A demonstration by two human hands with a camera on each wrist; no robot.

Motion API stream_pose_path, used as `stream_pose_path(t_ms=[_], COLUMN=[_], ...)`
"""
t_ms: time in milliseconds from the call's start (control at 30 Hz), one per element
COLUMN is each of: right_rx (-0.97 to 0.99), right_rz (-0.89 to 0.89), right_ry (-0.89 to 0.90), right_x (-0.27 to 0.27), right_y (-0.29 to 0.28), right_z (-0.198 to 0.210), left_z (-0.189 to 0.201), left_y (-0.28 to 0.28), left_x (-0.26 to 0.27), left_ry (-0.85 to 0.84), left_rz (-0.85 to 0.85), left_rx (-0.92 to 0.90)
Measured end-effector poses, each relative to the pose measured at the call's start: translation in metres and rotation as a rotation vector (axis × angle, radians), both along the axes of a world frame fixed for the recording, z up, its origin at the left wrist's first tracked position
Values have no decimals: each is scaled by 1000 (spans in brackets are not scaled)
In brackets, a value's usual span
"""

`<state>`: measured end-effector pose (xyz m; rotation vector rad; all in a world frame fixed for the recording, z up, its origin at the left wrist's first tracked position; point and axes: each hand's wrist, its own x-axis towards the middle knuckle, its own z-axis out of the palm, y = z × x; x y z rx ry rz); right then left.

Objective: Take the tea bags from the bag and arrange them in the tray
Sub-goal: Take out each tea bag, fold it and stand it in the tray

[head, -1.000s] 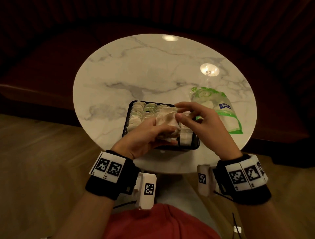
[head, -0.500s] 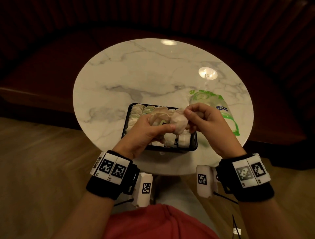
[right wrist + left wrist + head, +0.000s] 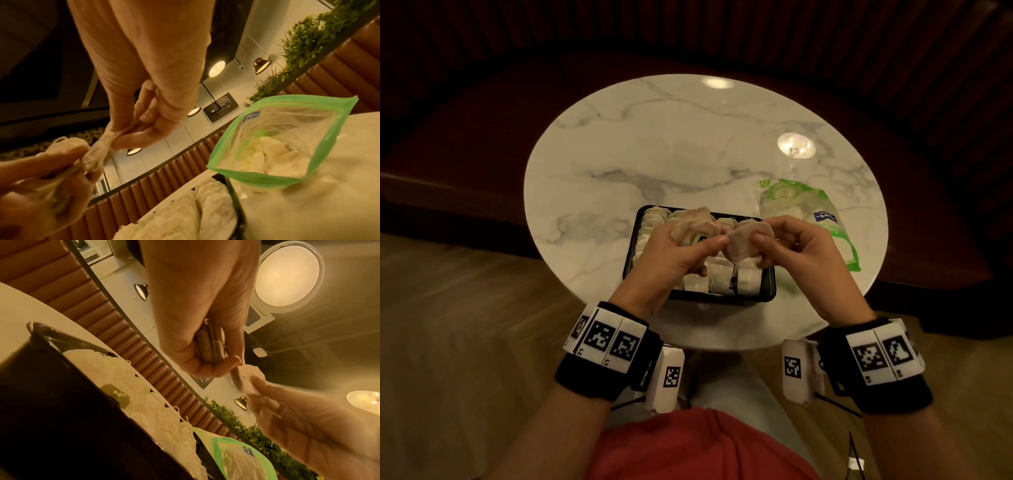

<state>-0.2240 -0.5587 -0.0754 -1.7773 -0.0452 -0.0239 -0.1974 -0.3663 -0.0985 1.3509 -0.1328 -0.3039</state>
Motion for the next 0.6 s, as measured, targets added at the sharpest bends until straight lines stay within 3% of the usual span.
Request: stream_pose_path(t_ms=[167,267,433,600], right_rx=[-394,-689,-952,-1095], right_rz=[27,150,350,219], right_ry=[16,79,184,96], right_x=[8,15,27,26], right_y=[-21,-27,-19,-14], right_z=[-14,-24,-32,-42], left_z=[-11,-17,-24,-27], left_y=[1,2,3,7], left_x=[4,4,3,3], left_ry=[187,280,361,372], left_rz=[113,95,100,101], left_rx=[32,46,50,51])
